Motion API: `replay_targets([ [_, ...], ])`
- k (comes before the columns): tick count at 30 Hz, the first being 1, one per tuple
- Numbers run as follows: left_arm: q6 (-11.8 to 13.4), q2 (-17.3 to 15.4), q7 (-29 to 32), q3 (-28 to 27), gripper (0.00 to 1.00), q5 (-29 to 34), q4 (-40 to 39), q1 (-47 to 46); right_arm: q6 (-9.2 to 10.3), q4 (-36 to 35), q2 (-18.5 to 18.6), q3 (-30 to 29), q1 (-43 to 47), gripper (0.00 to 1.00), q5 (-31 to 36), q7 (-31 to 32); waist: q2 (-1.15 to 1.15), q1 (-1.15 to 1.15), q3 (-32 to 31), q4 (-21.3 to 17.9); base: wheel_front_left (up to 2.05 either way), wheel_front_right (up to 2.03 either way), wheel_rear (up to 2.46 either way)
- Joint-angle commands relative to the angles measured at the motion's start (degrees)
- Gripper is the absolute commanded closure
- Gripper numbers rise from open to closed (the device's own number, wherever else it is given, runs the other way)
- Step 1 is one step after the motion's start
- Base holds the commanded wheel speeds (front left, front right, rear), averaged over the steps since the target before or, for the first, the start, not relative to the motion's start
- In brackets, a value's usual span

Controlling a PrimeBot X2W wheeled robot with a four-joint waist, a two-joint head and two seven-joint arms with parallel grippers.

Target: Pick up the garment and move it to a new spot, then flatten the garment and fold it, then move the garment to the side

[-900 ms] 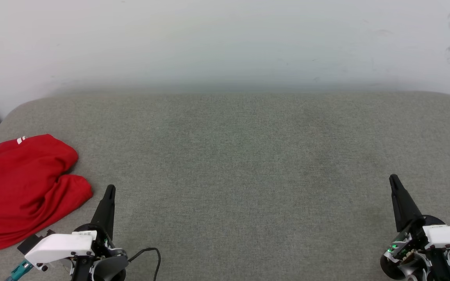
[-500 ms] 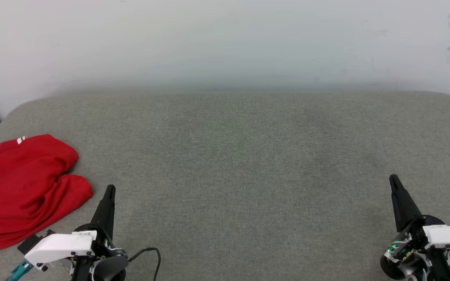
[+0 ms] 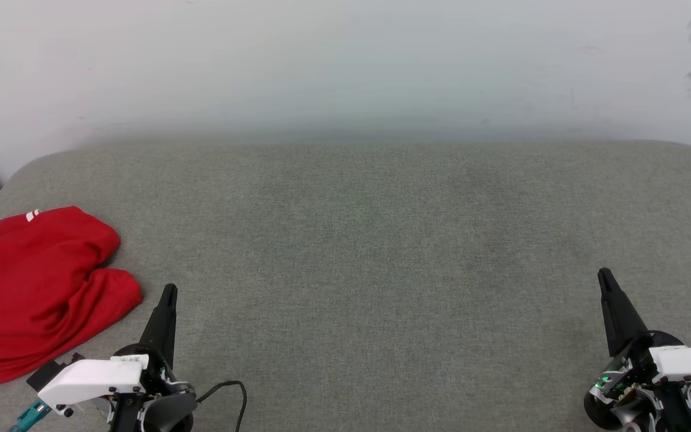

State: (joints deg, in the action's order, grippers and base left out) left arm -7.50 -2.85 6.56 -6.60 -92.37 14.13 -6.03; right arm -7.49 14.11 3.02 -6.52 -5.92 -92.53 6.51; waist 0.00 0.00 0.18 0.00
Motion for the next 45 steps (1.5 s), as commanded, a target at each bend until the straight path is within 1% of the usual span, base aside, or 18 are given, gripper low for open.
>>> replay_targets([
  [1, -0.14, 0.06, 0.09, -0.06, 1.00, -0.09, -0.21, -0.42, 0.00, 0.06, -0.26, 0.03, -0.71, 1.00, 0.24, -0.01, 0.00, 0.00, 0.00, 0.00, 0.00, 0.00, 0.00],
  [15, -0.14, 0.06, 0.09, -0.06, 1.00, -0.09, -0.21, -0.42, 0.00, 0.05, -0.26, 0.03, -0.71, 1.00, 0.24, -0.01, 0.00, 0.00, 0.00, 0.00, 0.00, 0.00, 0.00],
  [16, 0.00, 0.00, -0.02, 0.02, 0.00, 0.00, 0.00, 0.00, 0.00, -0.01, 0.00, 0.00, 0.00, 0.00, 0.01, -0.02, 0.00, 0.00, 0.00, 0.00, 0.00, 0.00, 0.00],
  [18, 0.01, 0.05, -0.15, 0.23, 0.00, 0.03, 0.69, 0.46, 0.01, 0.62, -0.01, 0.05, 0.55, 0.00, 0.03, -0.10, 0.00, 0.00, 0.00, 0.00, 0.00, 0.00, 0.00],
  [22, 0.01, 0.05, -1.34, 1.79, 0.00, 0.42, 0.08, 0.39, 0.01, -0.36, -0.02, 0.56, 0.95, 0.00, 0.48, -1.25, 0.00, 0.00, -0.02, 0.05, 0.00, 0.00, 0.00],
  [30, 0.01, 0.00, -3.66, 4.63, 0.00, 2.46, -0.98, 0.36, 0.00, -1.97, 0.01, 1.57, 1.99, 0.00, 3.34, -3.60, 0.00, 0.00, -0.22, 0.25, 0.00, 0.00, 0.00],
  [38, 0.01, -0.02, -5.72, 6.15, 0.00, 8.24, -2.69, 0.61, 0.00, -3.57, 0.17, 2.38, 2.84, 0.00, 10.79, -5.66, 0.00, 0.00, -0.48, 0.45, 0.00, 0.00, 0.00],
  [45, 0.01, -0.05, -7.39, 7.55, 0.00, 15.50, -3.51, 0.75, -0.01, -4.89, 0.05, 2.36, 3.55, 0.00, 18.71, -7.32, 0.00, 0.00, -0.67, 0.59, 0.00, 0.00, 0.00],
])
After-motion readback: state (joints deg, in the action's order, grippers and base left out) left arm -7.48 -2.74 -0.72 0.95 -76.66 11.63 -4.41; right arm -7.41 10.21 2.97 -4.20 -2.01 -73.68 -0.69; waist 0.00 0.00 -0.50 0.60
